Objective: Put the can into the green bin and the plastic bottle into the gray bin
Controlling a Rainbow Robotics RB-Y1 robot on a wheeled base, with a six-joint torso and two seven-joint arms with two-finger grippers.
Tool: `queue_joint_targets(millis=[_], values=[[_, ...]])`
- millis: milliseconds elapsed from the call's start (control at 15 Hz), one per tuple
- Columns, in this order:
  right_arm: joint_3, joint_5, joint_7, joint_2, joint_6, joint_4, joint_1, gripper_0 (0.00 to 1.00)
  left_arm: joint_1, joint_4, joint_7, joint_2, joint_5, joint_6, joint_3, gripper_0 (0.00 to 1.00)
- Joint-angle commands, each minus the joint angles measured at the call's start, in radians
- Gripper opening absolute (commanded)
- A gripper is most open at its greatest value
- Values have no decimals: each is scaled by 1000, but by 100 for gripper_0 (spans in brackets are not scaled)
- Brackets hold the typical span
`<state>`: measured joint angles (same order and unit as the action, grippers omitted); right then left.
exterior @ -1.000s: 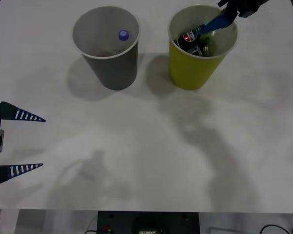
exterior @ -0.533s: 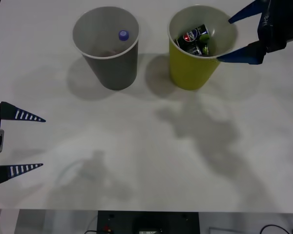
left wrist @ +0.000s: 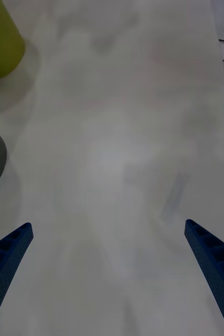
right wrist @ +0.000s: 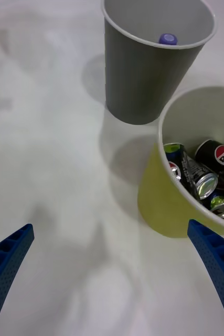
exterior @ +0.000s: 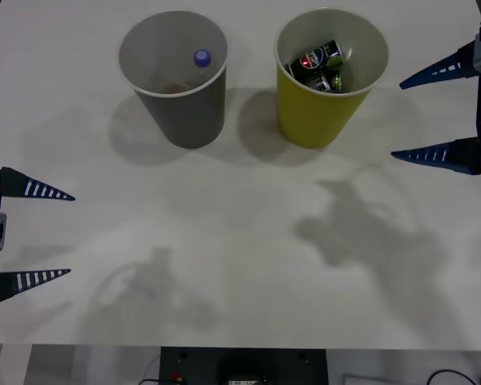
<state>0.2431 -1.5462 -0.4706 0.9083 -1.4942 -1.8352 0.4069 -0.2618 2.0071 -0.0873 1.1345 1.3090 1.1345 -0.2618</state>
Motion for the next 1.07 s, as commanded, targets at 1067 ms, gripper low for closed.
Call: queue_joint_targets(millis=[1067], values=[[116, -91, 105, 15, 103, -322, -551, 100, 0, 0, 0, 0, 0, 0, 0, 100]])
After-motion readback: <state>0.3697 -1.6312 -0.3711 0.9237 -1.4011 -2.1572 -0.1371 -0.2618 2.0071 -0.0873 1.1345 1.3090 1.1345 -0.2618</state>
